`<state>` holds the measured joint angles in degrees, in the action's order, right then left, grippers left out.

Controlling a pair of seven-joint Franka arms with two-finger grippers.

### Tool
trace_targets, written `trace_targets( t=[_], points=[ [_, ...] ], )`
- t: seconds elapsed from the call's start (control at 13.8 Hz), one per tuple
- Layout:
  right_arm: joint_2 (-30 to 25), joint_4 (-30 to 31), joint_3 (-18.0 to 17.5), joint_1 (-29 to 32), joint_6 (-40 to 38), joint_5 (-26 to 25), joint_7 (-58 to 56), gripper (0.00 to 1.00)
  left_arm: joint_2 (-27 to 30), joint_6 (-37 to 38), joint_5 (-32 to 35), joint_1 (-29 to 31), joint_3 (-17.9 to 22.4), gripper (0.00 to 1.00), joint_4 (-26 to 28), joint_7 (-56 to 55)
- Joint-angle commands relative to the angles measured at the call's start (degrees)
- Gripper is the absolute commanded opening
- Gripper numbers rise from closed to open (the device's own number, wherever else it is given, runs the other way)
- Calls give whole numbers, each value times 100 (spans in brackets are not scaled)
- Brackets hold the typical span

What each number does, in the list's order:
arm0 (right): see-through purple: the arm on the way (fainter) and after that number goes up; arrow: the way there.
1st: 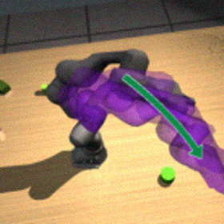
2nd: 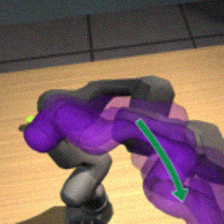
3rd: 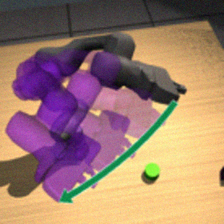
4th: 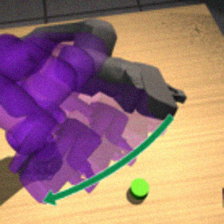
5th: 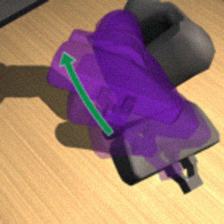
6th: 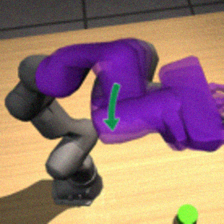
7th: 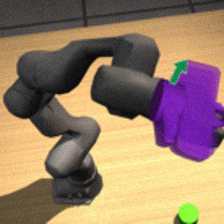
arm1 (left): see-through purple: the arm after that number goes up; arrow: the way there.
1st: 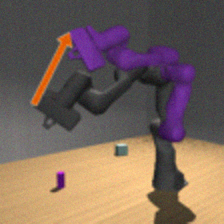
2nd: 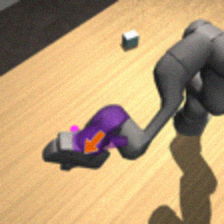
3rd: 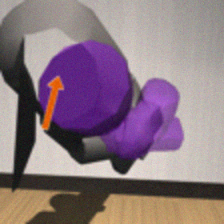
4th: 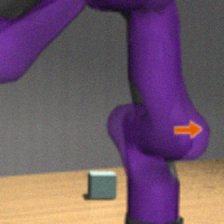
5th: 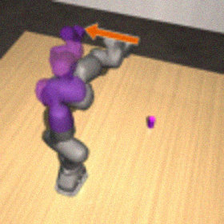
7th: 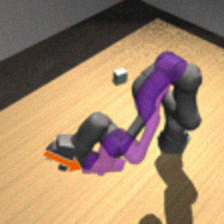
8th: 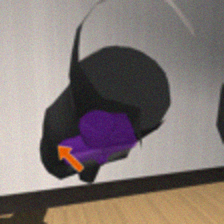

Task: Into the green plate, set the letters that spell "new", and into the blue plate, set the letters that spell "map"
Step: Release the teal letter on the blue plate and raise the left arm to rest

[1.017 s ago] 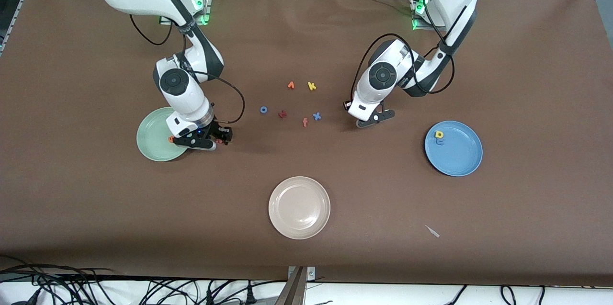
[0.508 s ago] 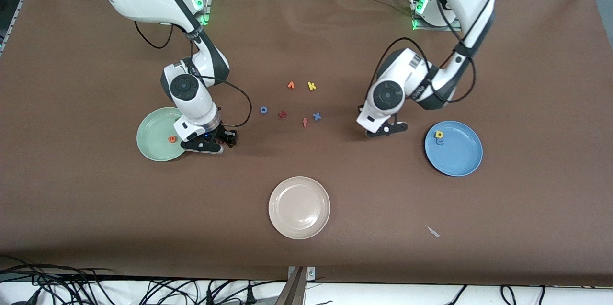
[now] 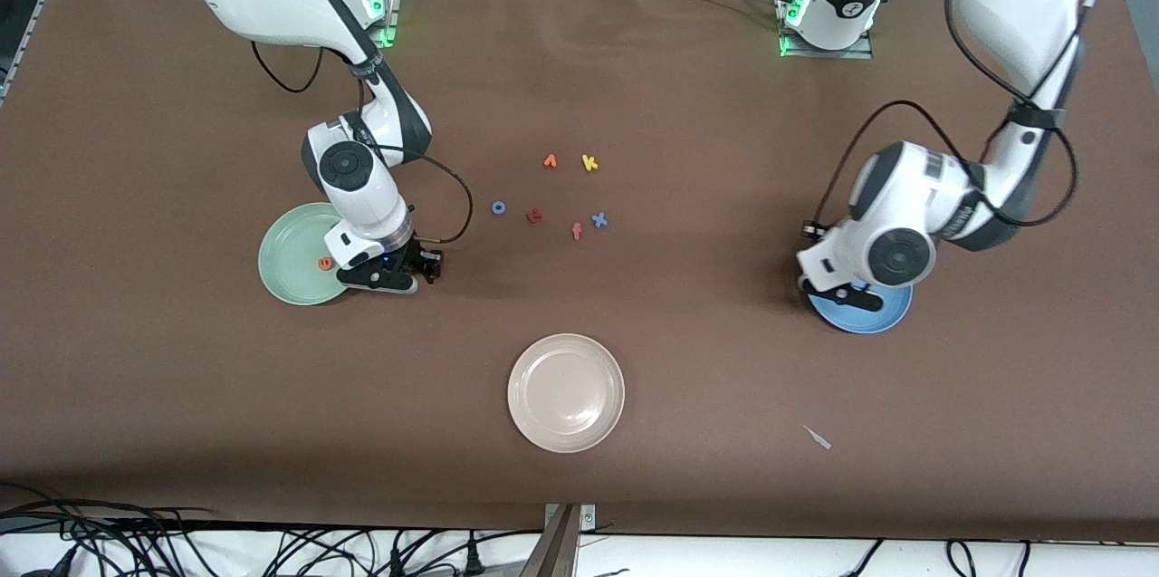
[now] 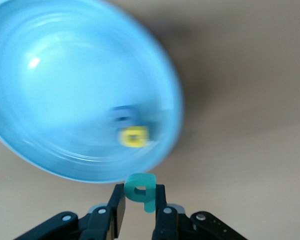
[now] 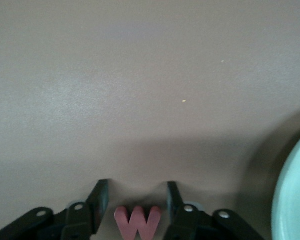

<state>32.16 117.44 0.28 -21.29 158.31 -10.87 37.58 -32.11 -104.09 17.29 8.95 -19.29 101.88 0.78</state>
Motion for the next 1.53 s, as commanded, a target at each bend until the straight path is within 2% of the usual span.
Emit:
trace_targets(
  t=[0.0, 0.07, 0.15, 0.29, 0.36, 0.51, 0.65, 0.73, 0.8, 0.87, 1.09, 1.23, 1.38, 1.45],
  points=[
    [115, -72, 51, -51, 69, -108, 48, 44, -479, 55, 554, 203, -5, 7, -317, 641],
    [115, -55, 51, -60, 69, -108, 56, 40, -611, 64, 599, 265, -5, 69, -431, 991],
    [106, -55, 51, -60, 69, -117, 48, 31, -630, 81, 591, 326, -5, 100, -467, 1333],
    [62, -46, 51, -60, 43, -126, 39, 26, -507, 352, 547, 379, -5, 100, -764, 1416],
    [36, -46, 51, -60, 25, -117, 30, 25, -489, 798, 504, 397, -5, 100, -1123, 1381],
    [-104, -46, 51, -60, -1, -117, -40, 24, -489, 1467, 494, 554, -13, 100, -1766, 1460],
    [-254, -55, 51, -51, -377, -108, -23, 24, -446, 1794, 494, 748, -57, 100, -2066, 1478],
    [-255, -55, 51, -51, -397, -82, -5, 29, -324, 1848, 468, 801, -49, 100, -2093, 1382],
    [-246, -90, 51, -51, -397, -47, -5, 49, -227, 1866, 381, 819, -14, 100, -2094, 1285],
    [-228, -90, 51, -60, -397, -21, 4, 62, -95, 1909, 319, 924, -22, 100, -2094, 1275],
    [-140, -90, 51, -60, -327, -21, 74, 63, 248, 2033, -198, 1135, -22, 100, -2076, 1197],
    [-140, -73, 51, -86, -266, -21, 74, 63, 642, 1858, -384, 1049, 423, 100, -1971, 1205],
    [-62, -46, 51, -139, -134, -21, 74, 63, 1125, 1560, -707, 829, 679, 100, -1630, 1126],
    [-26, -46, 51, -191, -72, -12, 100, 62, 1406, 1341, -953, 584, 1020, 100, -1437, 1091]
  ],
)
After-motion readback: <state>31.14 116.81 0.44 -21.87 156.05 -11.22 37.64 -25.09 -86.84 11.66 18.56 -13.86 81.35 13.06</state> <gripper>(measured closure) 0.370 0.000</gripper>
